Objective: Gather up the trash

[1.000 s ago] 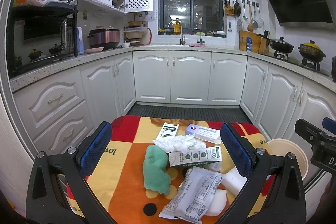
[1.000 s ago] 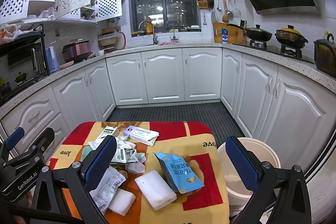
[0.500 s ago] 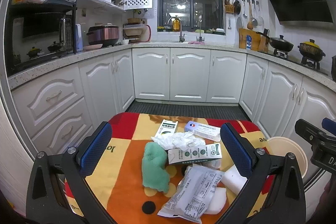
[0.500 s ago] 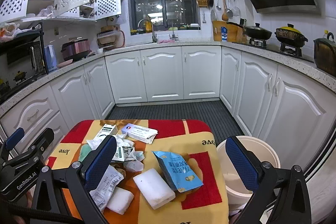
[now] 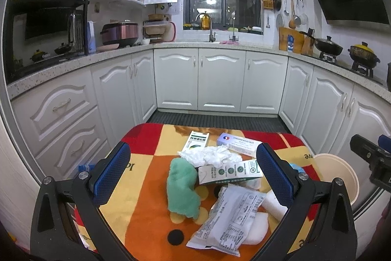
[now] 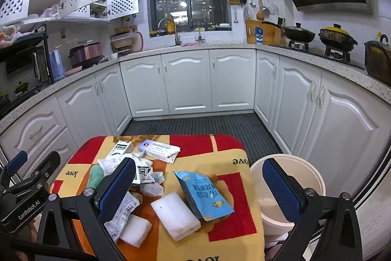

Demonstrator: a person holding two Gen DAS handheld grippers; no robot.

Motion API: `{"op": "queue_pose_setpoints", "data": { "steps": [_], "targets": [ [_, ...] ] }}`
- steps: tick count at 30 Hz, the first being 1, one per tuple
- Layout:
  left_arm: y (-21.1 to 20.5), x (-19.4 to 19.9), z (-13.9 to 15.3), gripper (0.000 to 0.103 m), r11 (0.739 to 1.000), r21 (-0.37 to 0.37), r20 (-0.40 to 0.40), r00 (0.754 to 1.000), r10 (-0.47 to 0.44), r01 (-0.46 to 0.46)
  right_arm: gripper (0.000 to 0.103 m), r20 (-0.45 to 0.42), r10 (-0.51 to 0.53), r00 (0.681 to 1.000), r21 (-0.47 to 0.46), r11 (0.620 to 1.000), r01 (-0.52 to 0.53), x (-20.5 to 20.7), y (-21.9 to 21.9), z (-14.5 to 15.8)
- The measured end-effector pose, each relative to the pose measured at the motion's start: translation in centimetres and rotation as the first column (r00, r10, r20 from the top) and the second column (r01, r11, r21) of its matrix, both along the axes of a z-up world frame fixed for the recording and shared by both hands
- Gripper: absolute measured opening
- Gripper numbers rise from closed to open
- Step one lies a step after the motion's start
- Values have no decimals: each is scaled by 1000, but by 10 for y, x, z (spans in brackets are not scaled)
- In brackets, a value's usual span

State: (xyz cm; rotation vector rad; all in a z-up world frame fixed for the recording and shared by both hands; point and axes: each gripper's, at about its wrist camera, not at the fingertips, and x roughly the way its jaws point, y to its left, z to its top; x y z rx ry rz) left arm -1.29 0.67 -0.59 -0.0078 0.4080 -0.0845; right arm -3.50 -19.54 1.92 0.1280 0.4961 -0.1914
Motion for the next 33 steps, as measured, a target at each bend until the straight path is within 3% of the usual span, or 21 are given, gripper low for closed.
{"op": "queue_pose_setpoints", "data": {
  "steps": [8,16,24,33],
  "targets": [
    [5,10,-16,102,997,10,-96,992,-79,81,103,-38,-5,999,8,1000,6,5,-10,-9],
    [-2,18,-53,102,983,6,-232,957,-175,182,103,-130,-2,992,39,999,7,12,-33,-30],
    [-17,39,-89,102,967,-31,-360,899,-248,254,103,-304,71,950,85,995,-47,43,-51,-77],
    [-37,58,-113,102,954,13,-419,868,-268,301,103,-377,196,905,178,974,-136,99,-53,-117]
  ]
}}
